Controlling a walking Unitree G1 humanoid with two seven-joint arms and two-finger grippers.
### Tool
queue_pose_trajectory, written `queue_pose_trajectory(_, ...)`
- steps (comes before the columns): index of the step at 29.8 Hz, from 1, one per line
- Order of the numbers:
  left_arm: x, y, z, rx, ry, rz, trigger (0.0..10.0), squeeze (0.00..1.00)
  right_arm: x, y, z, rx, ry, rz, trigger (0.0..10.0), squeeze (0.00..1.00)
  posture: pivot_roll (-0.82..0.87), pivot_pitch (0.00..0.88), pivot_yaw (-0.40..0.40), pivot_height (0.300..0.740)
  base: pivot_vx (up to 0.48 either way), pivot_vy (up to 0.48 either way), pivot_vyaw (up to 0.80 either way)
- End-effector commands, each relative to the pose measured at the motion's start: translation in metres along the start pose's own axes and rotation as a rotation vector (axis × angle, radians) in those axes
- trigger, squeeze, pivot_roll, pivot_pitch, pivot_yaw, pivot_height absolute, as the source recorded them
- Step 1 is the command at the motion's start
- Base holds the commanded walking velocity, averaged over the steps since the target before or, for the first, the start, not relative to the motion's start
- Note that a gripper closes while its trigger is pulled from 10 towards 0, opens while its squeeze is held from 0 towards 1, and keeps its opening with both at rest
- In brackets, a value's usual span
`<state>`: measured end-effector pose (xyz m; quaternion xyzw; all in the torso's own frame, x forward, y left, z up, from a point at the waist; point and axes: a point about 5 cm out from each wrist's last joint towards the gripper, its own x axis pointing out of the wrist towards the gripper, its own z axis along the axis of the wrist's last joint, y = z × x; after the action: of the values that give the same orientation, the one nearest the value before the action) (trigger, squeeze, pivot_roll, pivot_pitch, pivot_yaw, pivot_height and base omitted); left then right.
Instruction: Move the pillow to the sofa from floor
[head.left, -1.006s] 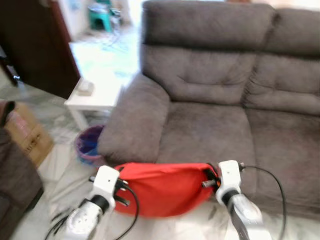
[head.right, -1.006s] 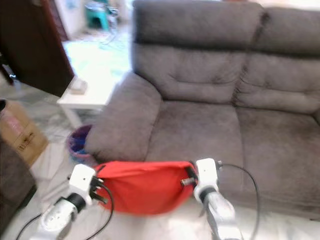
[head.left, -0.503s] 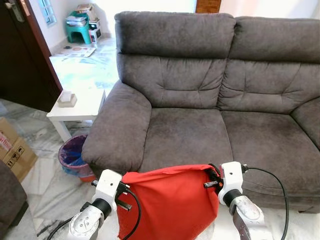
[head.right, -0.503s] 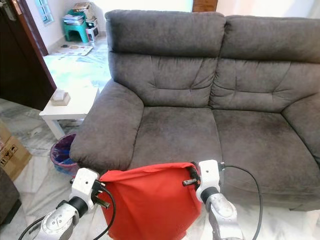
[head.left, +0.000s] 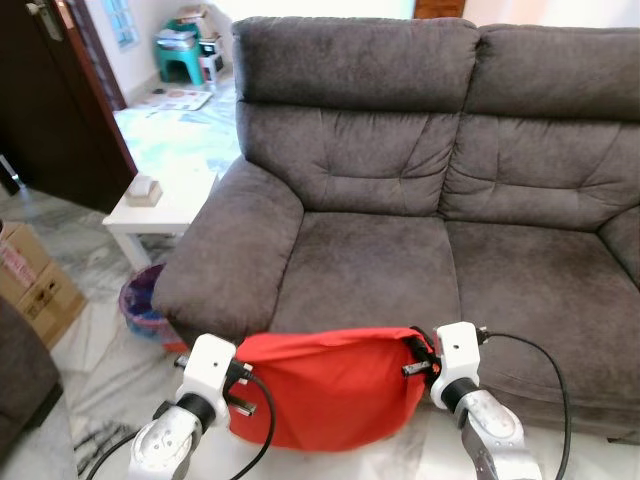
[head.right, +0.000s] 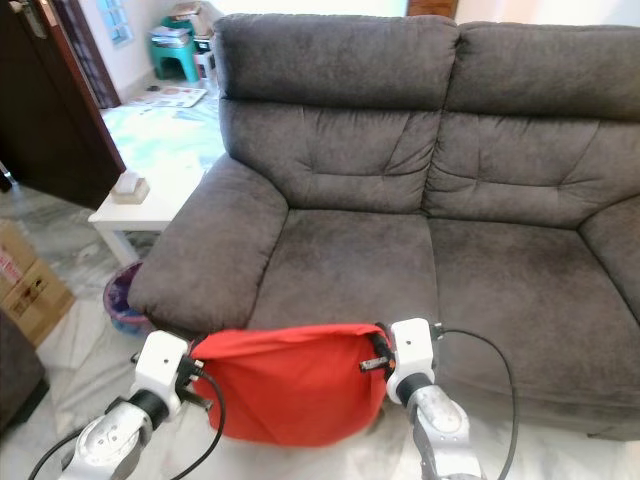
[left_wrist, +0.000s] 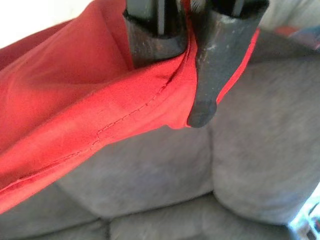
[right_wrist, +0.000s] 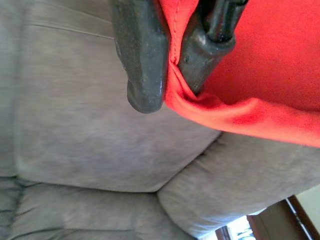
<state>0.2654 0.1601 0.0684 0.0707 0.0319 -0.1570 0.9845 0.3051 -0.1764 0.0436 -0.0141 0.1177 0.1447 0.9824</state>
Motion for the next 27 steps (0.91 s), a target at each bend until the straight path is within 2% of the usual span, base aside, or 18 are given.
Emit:
queue_pose_trajectory(1,-0.0017,0.012,0.0121,0.025,-0.067,0.047,10.0,0.0,-0.0008,-0.0101,0.0117,0.007,-0.063,-0.044,10.0,0.0,0.06,0.055,0.025,0.74,0.0,-0.364,0.0)
queue_pose_trajectory(17,-0.0019,0.0127,0.012,0.032,-0.071,0.037,10.0,0.0,-0.0005,-0.0106,0.012,0.014,-0.069,-0.057,10.0,0.0,0.06,0.038,0.031,0.74,0.0,-0.366,0.0)
queue_pose_trajectory(21,-0.0009,0.0131,0.0122,0.036,-0.069,0.036,10.0,0.0,-0.0005,-0.0103,0.011,0.029,-0.062,-0.054,10.0,0.0,0.06,0.044,0.03,0.74,0.0,-0.366,-0.71)
queue_pose_trajectory(27,0.0002,0.0123,0.0133,0.038,-0.073,0.038,10.0,0.0,-0.0018,-0.0094,0.013,0.02,-0.084,-0.038,10.0,0.0,0.06,0.058,0.026,0.74,0.0,-0.366,0.0)
